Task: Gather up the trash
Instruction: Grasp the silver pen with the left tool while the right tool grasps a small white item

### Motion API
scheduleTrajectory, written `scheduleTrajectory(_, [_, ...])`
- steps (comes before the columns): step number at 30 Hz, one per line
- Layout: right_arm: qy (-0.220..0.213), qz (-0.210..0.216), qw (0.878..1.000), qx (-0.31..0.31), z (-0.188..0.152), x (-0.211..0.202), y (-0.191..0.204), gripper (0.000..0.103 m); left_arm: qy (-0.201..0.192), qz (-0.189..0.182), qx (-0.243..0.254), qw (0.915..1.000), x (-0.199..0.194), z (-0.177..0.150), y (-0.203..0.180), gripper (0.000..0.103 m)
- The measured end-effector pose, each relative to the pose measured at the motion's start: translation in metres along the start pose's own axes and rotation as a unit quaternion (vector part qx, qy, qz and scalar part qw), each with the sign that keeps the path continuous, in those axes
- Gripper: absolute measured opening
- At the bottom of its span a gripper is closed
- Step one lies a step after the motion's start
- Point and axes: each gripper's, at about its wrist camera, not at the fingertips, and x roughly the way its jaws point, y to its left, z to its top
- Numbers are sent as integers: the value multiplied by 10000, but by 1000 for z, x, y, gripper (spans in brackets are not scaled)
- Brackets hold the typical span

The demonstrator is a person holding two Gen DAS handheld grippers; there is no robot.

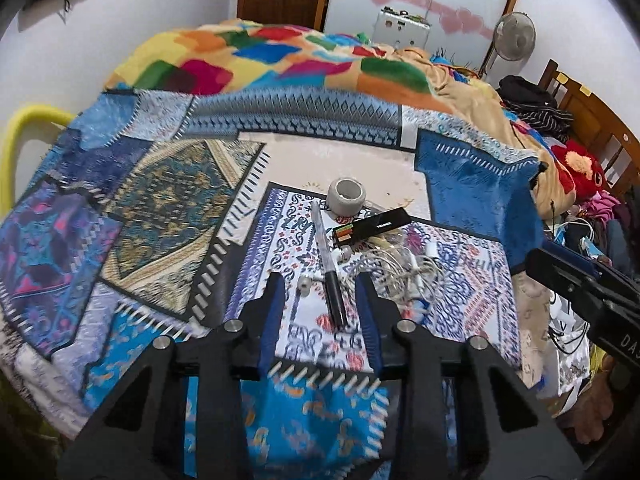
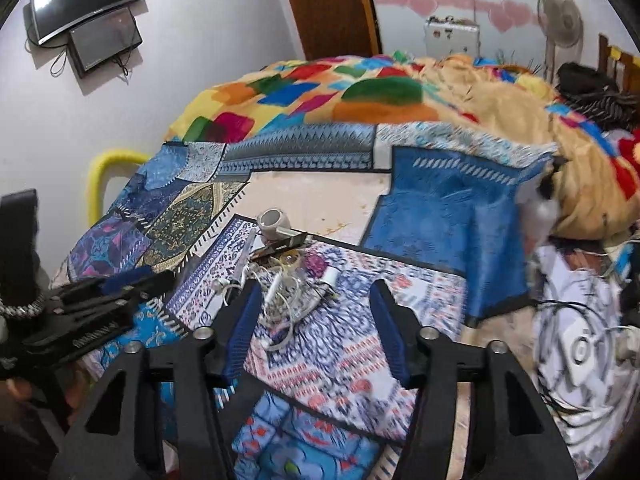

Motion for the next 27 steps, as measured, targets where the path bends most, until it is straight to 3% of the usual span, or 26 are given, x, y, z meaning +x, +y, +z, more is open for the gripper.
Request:
scheduleTrajectory(4, [203,335,9991,170,13,33,-6,30,266,-251,-166,9992,33,9,5,25])
scheduleTrajectory(8, [466,628,9962,389,22,67,-8,24,405,-340,-181,9984,57,15,4,20])
scheduleTrajectory(18, [969,967,9830,1220,28,121,-27,19,524,-211,-288,9980,90,17,10,15])
scheduleTrajectory(27, [864,776,9876,1057,32,123,-21,15,542,-126,-215,9982,98,19,6,15])
